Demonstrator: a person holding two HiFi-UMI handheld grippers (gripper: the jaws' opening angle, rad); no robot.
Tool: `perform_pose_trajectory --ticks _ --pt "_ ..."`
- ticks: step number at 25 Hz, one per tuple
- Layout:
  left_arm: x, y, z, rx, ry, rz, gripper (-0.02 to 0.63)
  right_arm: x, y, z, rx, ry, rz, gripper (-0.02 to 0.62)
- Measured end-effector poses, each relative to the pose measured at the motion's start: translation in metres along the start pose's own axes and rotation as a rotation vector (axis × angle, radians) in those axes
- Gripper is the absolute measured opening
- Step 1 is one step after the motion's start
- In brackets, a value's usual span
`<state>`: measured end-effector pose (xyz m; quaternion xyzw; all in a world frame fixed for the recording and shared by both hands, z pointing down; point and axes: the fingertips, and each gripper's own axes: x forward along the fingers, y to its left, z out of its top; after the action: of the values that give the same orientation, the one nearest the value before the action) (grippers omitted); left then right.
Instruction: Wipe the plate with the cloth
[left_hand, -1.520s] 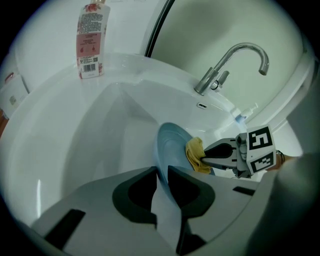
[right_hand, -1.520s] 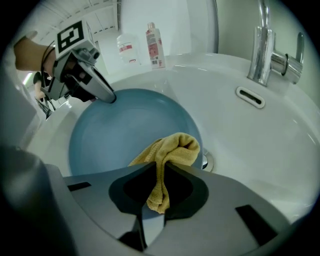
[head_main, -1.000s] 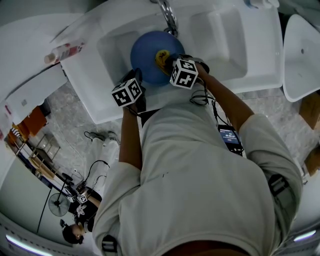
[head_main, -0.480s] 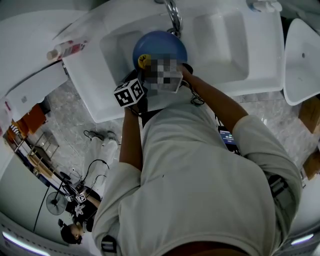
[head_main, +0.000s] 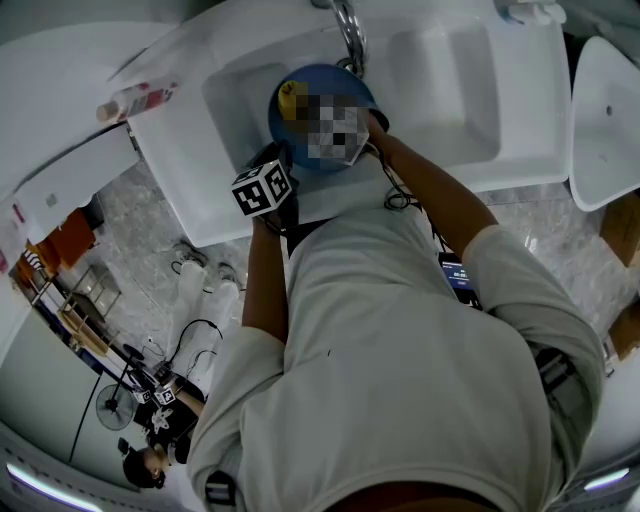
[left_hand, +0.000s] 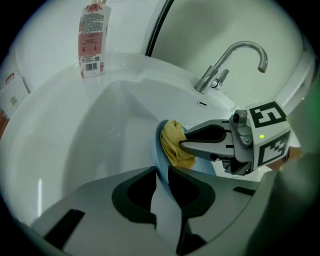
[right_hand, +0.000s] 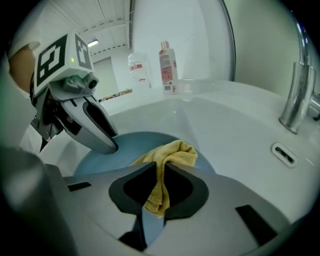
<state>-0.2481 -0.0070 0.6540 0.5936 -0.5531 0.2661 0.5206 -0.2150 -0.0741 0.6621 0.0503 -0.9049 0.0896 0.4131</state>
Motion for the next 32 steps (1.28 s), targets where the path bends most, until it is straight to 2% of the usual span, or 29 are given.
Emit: perform_pose_trajectory --ticks 5,12,19,26,32 --pt "0.004 0.0 -0.004 -0.009 0.014 -0.001 0.087 -0.007 -0.021 -0.031 0.037 0.06 -0.054 0.048" --pt "0.016 0.006 -0.005 -0.014 0.044 -0.012 0.086 -0.018 -0.029 -0.066 0.048 0.141 -0.095 0.048" --pt "0.032 0.015 -0.007 -0.018 0.096 0.006 0.075 -0.035 -0.024 -0.087 0.092 0.186 -0.097 0.048" --pt "0.052 0.025 -0.006 0.02 0.125 0.036 0.071 -0.05 -0.016 -0.089 0.205 0.159 -0.082 0.048" --pt "0.064 0.032 0.0 0.139 0.154 0.09 0.075 -0.065 -0.006 -0.089 0.25 0.139 -0.065 0.048"
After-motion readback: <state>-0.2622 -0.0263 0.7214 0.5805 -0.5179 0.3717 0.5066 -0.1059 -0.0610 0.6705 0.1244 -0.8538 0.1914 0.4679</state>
